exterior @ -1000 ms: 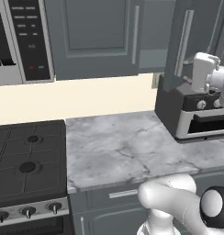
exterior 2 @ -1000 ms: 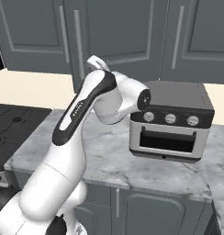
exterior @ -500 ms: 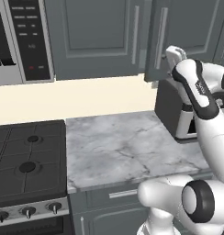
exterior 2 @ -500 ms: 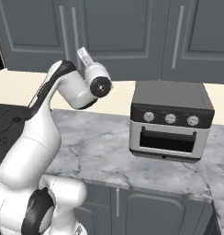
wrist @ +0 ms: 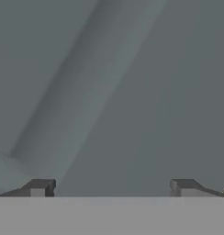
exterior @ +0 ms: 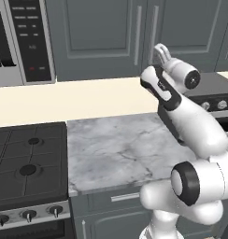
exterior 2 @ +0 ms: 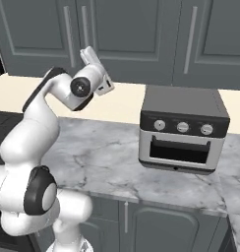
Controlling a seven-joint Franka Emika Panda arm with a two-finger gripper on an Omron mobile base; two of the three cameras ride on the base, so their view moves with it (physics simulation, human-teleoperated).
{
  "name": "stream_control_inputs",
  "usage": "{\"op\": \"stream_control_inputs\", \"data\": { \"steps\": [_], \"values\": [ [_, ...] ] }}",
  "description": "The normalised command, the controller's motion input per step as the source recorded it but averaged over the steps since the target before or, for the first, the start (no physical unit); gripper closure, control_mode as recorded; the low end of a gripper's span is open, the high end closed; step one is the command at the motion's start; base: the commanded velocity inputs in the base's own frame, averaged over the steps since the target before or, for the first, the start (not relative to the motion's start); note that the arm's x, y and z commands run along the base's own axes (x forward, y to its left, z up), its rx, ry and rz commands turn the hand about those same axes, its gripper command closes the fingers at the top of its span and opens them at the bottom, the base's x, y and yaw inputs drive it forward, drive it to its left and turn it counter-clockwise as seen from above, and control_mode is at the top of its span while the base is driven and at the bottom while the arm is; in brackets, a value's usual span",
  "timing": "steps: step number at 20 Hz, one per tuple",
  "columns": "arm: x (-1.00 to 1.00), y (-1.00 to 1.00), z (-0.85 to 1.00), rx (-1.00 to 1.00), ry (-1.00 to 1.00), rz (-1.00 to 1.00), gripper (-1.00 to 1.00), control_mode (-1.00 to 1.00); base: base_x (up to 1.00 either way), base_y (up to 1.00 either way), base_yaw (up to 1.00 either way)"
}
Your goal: Pick the tomato from the counter and place it in the cabinet. Then close the cabinet.
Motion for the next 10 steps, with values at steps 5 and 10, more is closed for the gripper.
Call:
{"op": "stream_control_inputs", "data": {
  "steps": [5, 10],
  "values": [
    [0.14, 0.00, 0.01, 0.02, 0.01, -0.22, -1.00, -1.00, 0.00, 0.00, 0.00],
    [-0.77, 0.05, 0.08, 0.04, -0.03, -0.09, -1.00, -1.00, 0.00, 0.00, 0.00]
  ]
}}
